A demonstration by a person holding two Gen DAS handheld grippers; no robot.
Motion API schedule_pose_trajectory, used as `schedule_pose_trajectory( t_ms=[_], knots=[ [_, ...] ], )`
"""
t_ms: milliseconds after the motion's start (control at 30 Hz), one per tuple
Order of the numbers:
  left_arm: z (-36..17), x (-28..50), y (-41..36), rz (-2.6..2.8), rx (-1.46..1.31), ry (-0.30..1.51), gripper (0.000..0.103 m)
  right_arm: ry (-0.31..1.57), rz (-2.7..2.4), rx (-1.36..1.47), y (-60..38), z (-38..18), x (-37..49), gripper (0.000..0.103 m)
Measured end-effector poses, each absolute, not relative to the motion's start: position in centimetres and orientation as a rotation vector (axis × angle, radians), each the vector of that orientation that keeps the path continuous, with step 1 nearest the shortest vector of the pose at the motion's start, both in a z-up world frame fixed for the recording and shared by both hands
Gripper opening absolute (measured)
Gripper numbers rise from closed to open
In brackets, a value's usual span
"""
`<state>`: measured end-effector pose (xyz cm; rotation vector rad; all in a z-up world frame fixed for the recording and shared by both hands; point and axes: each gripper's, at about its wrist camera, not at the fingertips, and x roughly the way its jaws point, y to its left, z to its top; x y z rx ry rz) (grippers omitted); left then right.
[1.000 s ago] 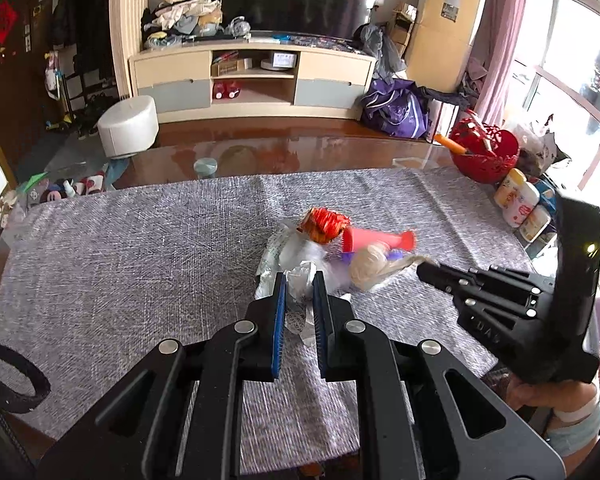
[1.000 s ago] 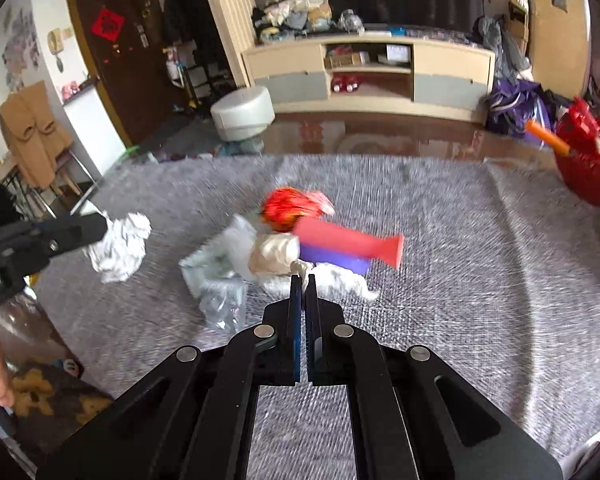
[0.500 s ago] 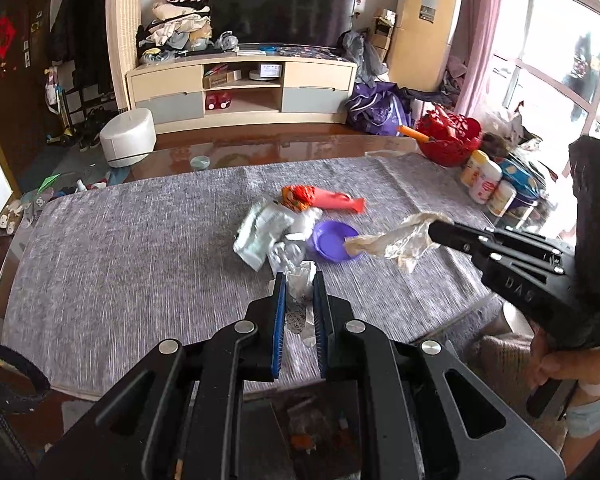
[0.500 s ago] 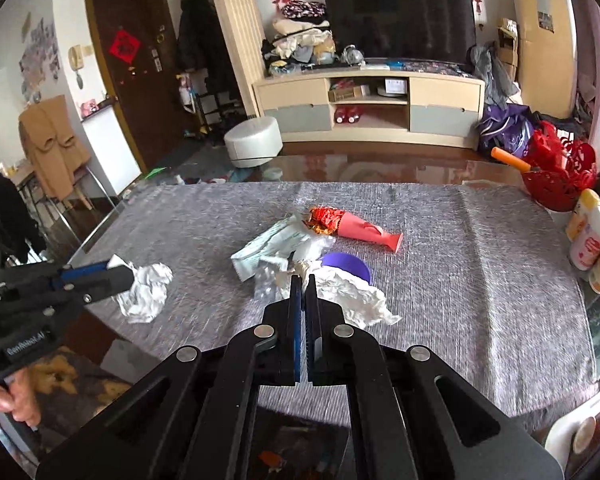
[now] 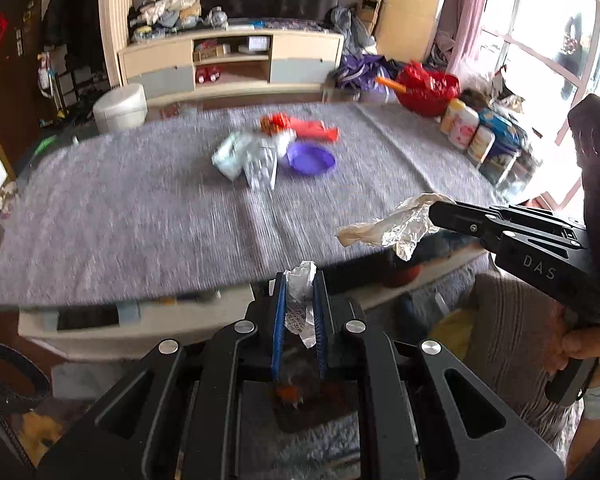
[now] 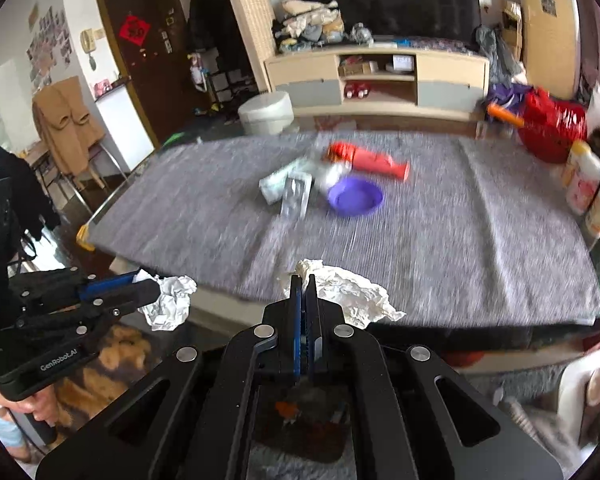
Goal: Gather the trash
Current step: 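Lower both tools to the bin and open them to drop bag and tissue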
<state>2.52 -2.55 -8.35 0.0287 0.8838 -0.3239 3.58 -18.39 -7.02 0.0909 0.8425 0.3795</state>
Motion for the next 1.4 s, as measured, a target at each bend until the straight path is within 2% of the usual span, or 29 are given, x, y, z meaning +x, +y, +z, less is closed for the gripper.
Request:
schedule_pose_trajectory(
  t_ms=[567,767,967,1133,1167,1200,1267,1367,1400],
  knots=[
    [-21.3,1.2,-3.5,-0.361,-0.063,1.162,0.012,1.137,0.377,0.126,-17.0,-20.2,1.5,0.003],
    [-24.7,1.6,-3.9,-0.387,-0.088,1.262,0.012,1.188,0.350,0.146,-17.1,-22.2,1.8,0.004],
    [-25.2,1.8,-4.0,-0.385,-0.087,1.267,0.013,1.190,0.350,0.146,-16.9,-22.4,2.3,0.007],
    [-25.4,2.1,-3.7,-0.373,-0.099,1.274,0.024,1.209,0.354,0.160,-16.9,-22.7,2.9,0.009],
    [-25.4,2.2,-3.6,-0.370,-0.101,1.275,0.026,1.209,0.351,0.169,-17.0,-22.7,3.0,0.018],
    [-25.3,2.2,-3.5,-0.366,-0.101,1.273,0.030,1.207,0.346,0.173,-17.2,-22.7,3.1,0.039],
    [-25.1,2.2,-3.3,-0.355,-0.094,1.266,0.036,1.188,0.331,0.172,-17.4,-22.4,3.2,0.059],
    [-24.4,2.3,-3.0,-0.326,-0.075,1.246,0.054,1.175,0.317,0.178,-18.0,-21.7,3.5,0.061],
    [-23.9,2.4,-2.9,-0.309,-0.065,1.234,0.064,1.168,0.304,0.174,-18.2,-21.4,3.7,0.065]
  ],
)
